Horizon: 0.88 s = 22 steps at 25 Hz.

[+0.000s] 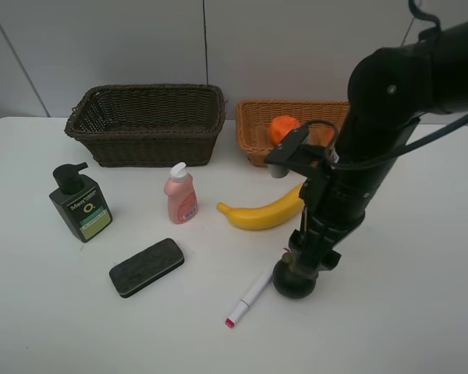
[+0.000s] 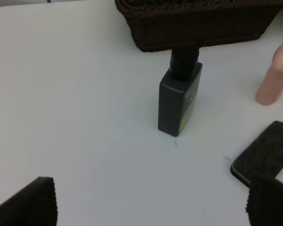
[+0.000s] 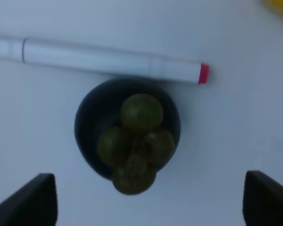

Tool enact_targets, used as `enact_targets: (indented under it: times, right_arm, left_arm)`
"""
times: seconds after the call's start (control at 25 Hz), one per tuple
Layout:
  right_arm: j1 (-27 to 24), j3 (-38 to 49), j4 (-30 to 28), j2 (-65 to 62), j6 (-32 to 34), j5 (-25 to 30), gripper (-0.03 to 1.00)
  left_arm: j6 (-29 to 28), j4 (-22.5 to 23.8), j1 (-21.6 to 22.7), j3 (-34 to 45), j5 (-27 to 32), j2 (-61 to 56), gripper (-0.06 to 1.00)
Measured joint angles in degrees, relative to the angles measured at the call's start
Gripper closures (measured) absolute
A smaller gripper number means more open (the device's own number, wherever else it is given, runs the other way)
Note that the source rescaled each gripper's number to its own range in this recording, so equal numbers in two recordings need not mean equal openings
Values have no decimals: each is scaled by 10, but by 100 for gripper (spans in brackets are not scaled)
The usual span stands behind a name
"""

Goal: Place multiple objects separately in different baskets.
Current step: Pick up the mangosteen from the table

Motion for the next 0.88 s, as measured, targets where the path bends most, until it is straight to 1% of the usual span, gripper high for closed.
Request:
enact_targets:
  times: [0.16, 0.28, 0.56, 0.88]
  right_arm:
    - [2, 29, 0, 0, 0, -49, -1]
    - [4, 44, 0, 1, -1, -67, -1]
    - [24, 47, 2, 37, -1, -100, -1]
    - [26, 47, 16, 74, -1, -115, -1]
  left_arm:
    - [0, 0, 0, 0, 0, 0, -6]
    - [0, 0, 0, 0, 0, 0, -6]
    - [0, 0, 0, 0, 0, 0, -6]
    - [0, 0, 0, 0, 0, 0, -6]
